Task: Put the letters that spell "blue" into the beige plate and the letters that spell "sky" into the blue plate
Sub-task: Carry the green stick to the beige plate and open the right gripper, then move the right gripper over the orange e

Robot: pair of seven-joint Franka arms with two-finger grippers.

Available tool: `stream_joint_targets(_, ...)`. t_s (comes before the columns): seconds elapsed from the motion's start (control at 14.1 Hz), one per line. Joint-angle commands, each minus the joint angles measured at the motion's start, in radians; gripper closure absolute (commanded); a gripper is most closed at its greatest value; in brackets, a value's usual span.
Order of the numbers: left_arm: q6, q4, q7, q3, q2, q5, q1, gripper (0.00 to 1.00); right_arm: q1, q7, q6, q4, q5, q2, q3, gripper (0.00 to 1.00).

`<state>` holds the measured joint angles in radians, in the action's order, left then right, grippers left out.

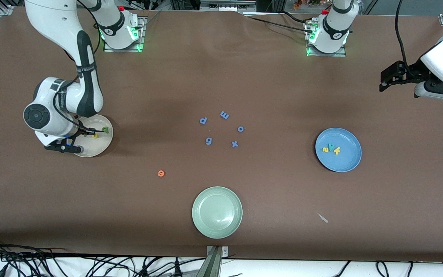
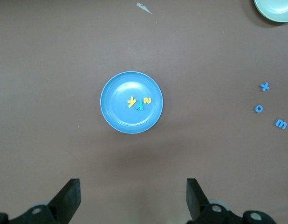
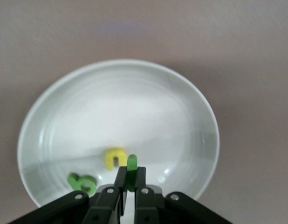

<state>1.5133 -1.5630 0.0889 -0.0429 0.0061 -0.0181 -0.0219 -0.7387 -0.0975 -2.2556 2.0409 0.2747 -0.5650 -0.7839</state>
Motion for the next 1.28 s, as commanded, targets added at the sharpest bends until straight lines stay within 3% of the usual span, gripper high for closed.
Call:
stream_joint_targets(0.0,-0.001,0.027,-0.005,-0.002,0.02,-0.022,0.016,0.0,-0.007,-0.028,0.034,-0.063,0.04,-0.012,0.02,0.0)
stream_joint_targets(0.21,-0.001,0.027,-0.003,-0.002,0.02,-0.023,0.016,0.0,-0.007,0.095,0.172,-0.207,0.067,-0.022,0.067,0.0)
stream_joint_targets(0.5,-0.001,0.024,-0.003,-0.002,0.02,-0.026,0.017,0.0,-0.002,0.171,0.183,-0.373,0.086,-0.082,0.193,0.0)
stream_joint_targets(0.64,-0.001,0.027,-0.001,-0.002,0.02,-0.023,0.016,0.0,-0.007,0.226,0.171,-0.438,0.185,-0.134,0.248,0.0)
stream_joint_targets(0.78,-0.001,0.027,-0.001,0.001,0.02,-0.016,0.02,0.0,-0.001,0.262,0.177,-0.519,0.201,-0.179,0.25,0.0)
stream_joint_targets(1.21,-0.007,0.028,-0.011,-0.005,0.02,-0.01,0.02,0.0,0.015,0.278,0.099,-0.632,0.221,-0.315,0.256,0.0)
